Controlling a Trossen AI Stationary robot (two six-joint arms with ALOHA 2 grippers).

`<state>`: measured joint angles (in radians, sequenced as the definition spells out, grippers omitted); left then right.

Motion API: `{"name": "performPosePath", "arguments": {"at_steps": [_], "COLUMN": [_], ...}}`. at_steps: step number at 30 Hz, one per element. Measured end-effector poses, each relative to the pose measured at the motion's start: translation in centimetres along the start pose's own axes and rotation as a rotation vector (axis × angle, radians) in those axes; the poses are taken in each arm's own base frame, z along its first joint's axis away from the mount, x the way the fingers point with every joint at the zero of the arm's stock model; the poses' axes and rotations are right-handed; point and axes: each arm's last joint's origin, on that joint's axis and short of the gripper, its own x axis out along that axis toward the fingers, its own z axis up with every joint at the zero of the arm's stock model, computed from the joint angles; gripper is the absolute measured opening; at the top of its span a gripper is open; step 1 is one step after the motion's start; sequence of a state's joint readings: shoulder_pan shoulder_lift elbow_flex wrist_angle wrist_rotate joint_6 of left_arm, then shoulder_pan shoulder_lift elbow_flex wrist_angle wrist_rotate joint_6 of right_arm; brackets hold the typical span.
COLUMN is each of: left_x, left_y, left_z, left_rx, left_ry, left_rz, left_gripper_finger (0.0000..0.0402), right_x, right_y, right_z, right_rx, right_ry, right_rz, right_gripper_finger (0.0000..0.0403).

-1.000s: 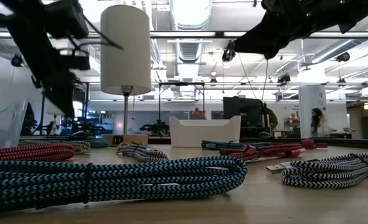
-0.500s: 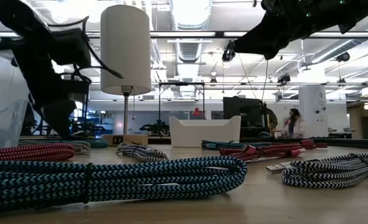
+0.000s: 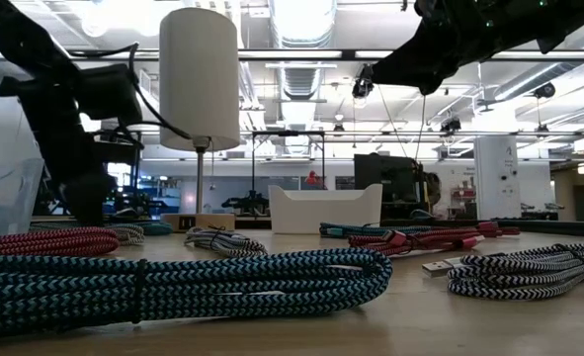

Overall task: Pick & Place USB Port
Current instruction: Put the top left blue black charger cable into the transparent bin

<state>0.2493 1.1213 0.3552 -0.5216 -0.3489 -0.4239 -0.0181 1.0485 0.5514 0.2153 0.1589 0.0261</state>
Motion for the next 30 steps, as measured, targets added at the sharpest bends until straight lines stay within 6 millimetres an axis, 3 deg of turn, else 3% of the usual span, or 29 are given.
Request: {"name": "performPosePath", "arguments": {"at_steps": [10,20,24,30], "left_x": [0.0,-0.8,-1.9,-4.3], "left_y": [-0.2,-0.5,-0.9,-1.8], "left_z": [0.2,1.5,3.2,5.4], "left_rx": [-0.003,-0.015,-0.013,0.000], "left_ry": [-0.006,-0.052,-0.114,-0.182], "left_rz": [-0.048,-0.065,-0.109,-0.153], "left_gripper_finger": [0.0019,0.0035,0.0016,0.0018], "right_x": [0.0,0.0,0.0,0.0], "right_y": [0.0,0.0,0.0,0.0], "right_z": [0.0,0.0,0.0,0.0], "right_rx": [0.000,0.000,0.000,0.000], "right_ry": [0.001,0.002,0.002,0.002], "right_rz": [0.000,0.000,0.000,0.000], "right_gripper_finger": [0.0134,0.0132,0.0133,0.0132]}}
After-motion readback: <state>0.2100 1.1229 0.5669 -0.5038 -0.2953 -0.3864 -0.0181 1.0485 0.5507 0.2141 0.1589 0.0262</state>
